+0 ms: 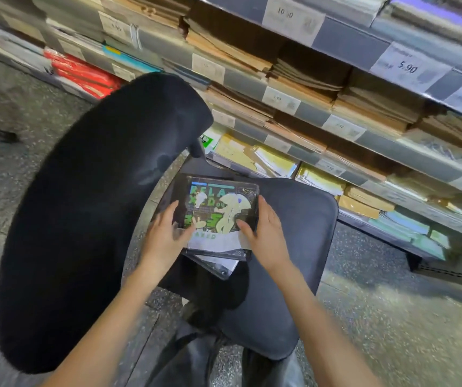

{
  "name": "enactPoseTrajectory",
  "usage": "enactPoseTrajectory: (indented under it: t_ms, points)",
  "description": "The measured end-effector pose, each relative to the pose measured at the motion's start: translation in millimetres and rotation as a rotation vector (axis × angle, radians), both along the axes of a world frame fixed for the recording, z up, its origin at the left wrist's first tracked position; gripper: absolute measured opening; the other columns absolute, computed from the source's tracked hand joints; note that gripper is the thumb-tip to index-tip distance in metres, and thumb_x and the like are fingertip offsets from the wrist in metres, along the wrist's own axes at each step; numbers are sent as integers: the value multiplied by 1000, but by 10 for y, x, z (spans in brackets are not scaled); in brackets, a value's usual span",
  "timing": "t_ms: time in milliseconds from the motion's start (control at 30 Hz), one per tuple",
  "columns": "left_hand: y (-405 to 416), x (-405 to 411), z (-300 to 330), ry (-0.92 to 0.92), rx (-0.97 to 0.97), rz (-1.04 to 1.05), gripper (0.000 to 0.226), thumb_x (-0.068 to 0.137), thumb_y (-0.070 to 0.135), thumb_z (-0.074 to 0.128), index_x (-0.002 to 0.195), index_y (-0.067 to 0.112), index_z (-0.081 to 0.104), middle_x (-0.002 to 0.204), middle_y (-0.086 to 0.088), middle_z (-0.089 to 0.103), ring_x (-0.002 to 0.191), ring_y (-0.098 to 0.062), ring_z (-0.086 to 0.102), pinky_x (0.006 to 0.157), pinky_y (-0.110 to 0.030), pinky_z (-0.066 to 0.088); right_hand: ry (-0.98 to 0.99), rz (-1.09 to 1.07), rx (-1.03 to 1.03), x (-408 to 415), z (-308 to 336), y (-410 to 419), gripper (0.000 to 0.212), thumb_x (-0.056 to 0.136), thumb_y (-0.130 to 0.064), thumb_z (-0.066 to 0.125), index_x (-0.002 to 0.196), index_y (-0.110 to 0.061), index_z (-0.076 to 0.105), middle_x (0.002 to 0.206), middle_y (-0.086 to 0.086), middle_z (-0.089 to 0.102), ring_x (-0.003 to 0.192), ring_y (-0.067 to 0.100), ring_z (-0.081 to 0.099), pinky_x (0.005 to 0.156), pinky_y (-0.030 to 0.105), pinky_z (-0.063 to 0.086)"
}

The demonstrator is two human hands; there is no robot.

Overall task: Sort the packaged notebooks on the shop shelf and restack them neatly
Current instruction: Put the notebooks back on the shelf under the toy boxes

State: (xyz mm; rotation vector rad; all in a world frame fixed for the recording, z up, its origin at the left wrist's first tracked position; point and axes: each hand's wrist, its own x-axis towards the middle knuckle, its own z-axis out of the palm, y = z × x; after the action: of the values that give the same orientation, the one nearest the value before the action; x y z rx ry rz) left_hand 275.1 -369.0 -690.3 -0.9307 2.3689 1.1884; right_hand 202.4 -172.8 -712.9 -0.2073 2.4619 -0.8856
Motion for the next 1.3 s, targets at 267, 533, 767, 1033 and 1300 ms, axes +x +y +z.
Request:
enactPoseTrajectory:
  t_ms: [267, 533, 767, 1033, 1300]
  points:
    - [51, 42, -154, -82, 6, -32, 97, 71, 34, 78, 147, 17, 20, 149, -4, 28, 135, -24, 30, 109, -45, 30, -200, -261, -199, -57, -68, -175, 86, 81, -39, 67, 148, -25, 14, 140, 1, 42, 131, 21, 35, 106, 46, 36]
    - [82, 16, -164, -69, 93, -31, 92, 78, 11, 72, 149, 25, 15, 146, -9, 33, 132, -27, 35, 110, -41, 28, -275, -468, -402, 85, -171, -134, 73, 77, -11, 72, 131, -34, 29, 131, -4, 48, 123, 14, 47, 102, 46, 42]
    - [11, -40, -122, -124, 78, -76, 93, 77, 21, 73, 148, 31, 14, 132, -12, 43, 123, -29, 43, 103, -40, 35, -295, -579, -414, 214, -183, -154, 60, 78, -20, 73, 129, -25, 40, 126, -2, 54, 116, 15, 53, 99, 42, 46]
    - [102, -9, -51, -22, 33, -14, 93, 72, 19, 76, 144, 39, 22, 121, -6, 39, 120, -28, 40, 109, -49, 28, -217, -626, -437, 156, -72, -53, 51, 78, -17, 71, 117, -34, 42, 115, -1, 61, 106, 15, 59, 94, 43, 49]
    - [300, -297, 420, 123, 35, -42, 93, 75, 17, 75, 145, 39, 18, 130, -4, 39, 123, -24, 39, 107, -45, 33, -45, -542, -476, -188, 570, 177, 93, 75, -19, 75, 136, -59, 17, 125, 3, 53, 115, 23, 53, 98, 49, 45]
